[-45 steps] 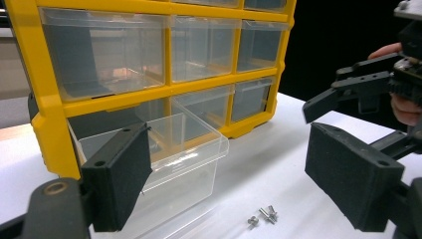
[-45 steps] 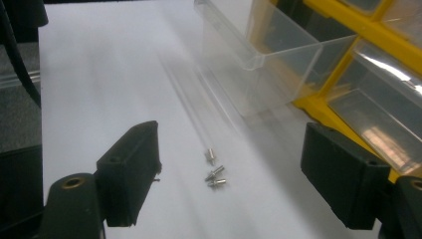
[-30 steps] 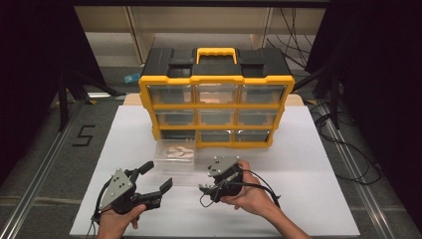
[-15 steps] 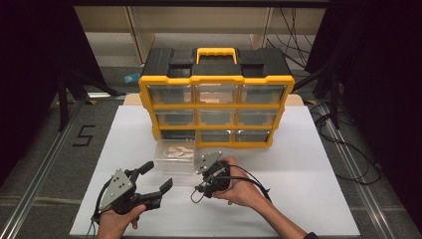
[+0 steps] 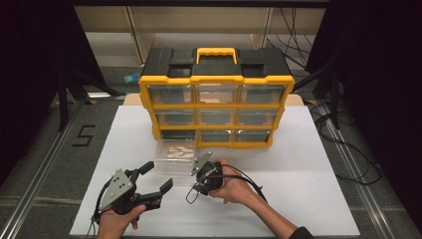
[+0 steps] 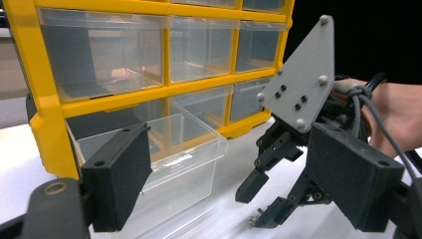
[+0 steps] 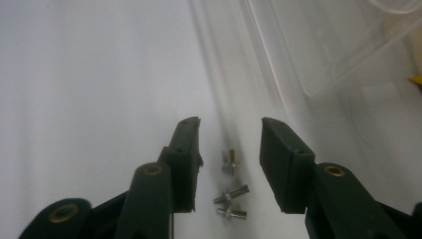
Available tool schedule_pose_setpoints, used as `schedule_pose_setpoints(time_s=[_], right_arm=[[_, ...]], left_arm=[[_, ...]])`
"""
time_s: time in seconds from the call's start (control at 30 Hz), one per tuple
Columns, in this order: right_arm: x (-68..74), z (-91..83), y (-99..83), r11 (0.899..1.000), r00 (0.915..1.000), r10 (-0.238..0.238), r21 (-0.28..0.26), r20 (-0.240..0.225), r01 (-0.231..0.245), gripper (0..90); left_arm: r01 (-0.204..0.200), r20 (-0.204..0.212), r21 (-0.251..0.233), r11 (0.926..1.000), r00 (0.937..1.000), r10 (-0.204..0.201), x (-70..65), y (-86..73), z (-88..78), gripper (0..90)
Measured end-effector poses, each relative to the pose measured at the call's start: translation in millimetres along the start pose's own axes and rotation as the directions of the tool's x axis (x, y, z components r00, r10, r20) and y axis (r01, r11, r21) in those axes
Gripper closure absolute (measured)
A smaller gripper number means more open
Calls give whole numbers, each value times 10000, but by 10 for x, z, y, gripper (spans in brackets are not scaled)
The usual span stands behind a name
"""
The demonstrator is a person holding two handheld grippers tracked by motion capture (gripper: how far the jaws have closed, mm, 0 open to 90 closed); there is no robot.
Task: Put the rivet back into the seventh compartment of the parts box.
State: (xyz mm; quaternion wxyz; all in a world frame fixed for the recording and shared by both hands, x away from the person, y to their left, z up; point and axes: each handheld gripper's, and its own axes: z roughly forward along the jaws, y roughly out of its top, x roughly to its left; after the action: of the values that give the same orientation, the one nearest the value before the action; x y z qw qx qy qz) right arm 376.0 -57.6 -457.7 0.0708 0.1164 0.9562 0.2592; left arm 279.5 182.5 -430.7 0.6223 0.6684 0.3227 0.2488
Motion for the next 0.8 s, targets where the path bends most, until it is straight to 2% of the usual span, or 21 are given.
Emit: schedule_pose_setpoints(time_s=[0.27,0.4,0.5,0.73,0.8], right_arm=[[-64,98,-16,9986,9994,341,413,-103,-336,708],[-76,129,-30,9972,9989,357,662,-298,-337,761],[-71,131,-27,9975,9987,284,664,-425,-255,818],[-54,122,-20,9975,9993,275,660,-260,-258,825],[-60,103,-17,9985,9995,236,492,-220,-225,825]], left_arm=[[-2,5,5,10000,10000,2,2,0,-1,179],[-122,146,-175,9998,9998,124,15,1,13,179],[21,6,9,10000,10000,-21,0,0,-2,180],[22,8,-5,10000,10000,-22,0,1,-2,180],[-39,131,-178,9998,9999,42,11,-1,12,180]])
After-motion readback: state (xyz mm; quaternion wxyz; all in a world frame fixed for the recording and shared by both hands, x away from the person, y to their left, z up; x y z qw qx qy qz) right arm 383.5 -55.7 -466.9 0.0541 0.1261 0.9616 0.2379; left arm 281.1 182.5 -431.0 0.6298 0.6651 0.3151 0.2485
